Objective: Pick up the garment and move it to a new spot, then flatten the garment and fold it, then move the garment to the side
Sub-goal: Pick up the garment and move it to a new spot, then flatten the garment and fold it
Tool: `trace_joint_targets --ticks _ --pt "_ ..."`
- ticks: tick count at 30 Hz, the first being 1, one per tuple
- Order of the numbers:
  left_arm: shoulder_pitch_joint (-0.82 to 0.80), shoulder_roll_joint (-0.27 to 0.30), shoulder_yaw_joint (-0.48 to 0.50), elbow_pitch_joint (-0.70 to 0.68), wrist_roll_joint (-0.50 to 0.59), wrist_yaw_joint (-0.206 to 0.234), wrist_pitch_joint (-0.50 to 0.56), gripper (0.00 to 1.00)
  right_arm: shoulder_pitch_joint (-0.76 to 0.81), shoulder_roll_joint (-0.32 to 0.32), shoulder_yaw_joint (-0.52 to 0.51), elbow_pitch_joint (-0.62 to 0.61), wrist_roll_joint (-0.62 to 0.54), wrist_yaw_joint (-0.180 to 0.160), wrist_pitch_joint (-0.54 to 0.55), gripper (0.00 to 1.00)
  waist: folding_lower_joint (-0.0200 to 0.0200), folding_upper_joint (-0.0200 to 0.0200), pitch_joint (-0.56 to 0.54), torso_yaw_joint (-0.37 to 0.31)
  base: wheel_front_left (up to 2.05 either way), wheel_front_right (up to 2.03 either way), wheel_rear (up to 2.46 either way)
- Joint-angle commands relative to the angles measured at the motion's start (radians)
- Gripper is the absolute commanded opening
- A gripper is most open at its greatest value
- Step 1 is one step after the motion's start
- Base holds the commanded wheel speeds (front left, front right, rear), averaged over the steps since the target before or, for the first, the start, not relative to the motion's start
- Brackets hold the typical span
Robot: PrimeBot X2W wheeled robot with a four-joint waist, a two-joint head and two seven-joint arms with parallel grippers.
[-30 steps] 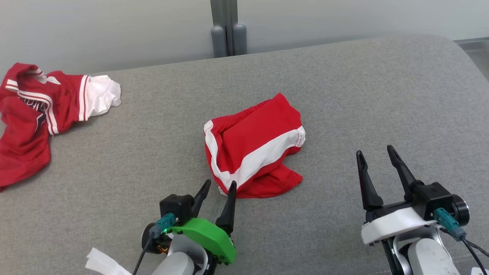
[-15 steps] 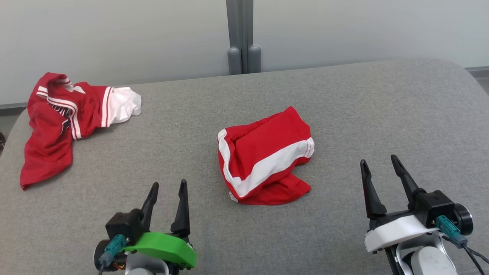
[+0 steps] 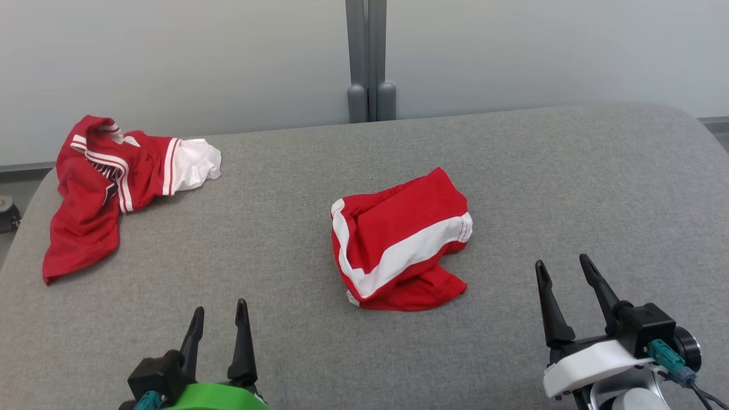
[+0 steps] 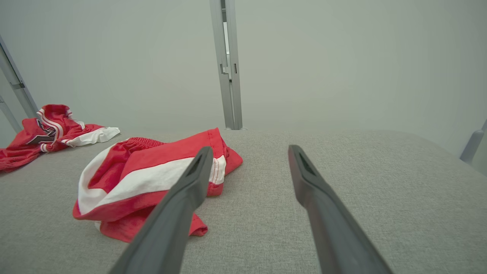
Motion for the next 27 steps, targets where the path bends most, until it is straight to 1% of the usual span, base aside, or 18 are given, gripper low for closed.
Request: trace_joint_targets --ticks 1,14,22,27 --pt "0.02 -0.004 0.012 0.0 0.01 -0.009 -0.001 1.0 0.017 -0.003 0.0 0.004 0.006 -0.001 -0.003 1.0 0.0 0.0 -0.003 -0.001 0.0 0.0 0.0" --pt "0.027 -0.03 0.055 0.018 0.056 -0.045 -0.001 1.0 0.013 -0.003 0.002 0.008 0.008 -0.001 -0.003 1.0 0.0 0.0 -0.002 -0.002 0.0 0.0 0.0" --pt "0.016 -0.036 0.062 0.03 0.059 -0.054 -0.001 1.0 0.007 -0.003 0.003 0.009 0.005 -0.001 -0.003 1.0 0.0 0.0 0.004 -0.004 0.0 0.0 0.0" --pt "-0.029 -0.037 0.039 0.052 0.053 -0.069 -0.001 1.0 0.0 -0.003 0.003 0.009 0.002 -0.001 -0.003 1.0 0.0 0.0 0.014 -0.007 0.0 0.0 0.0"
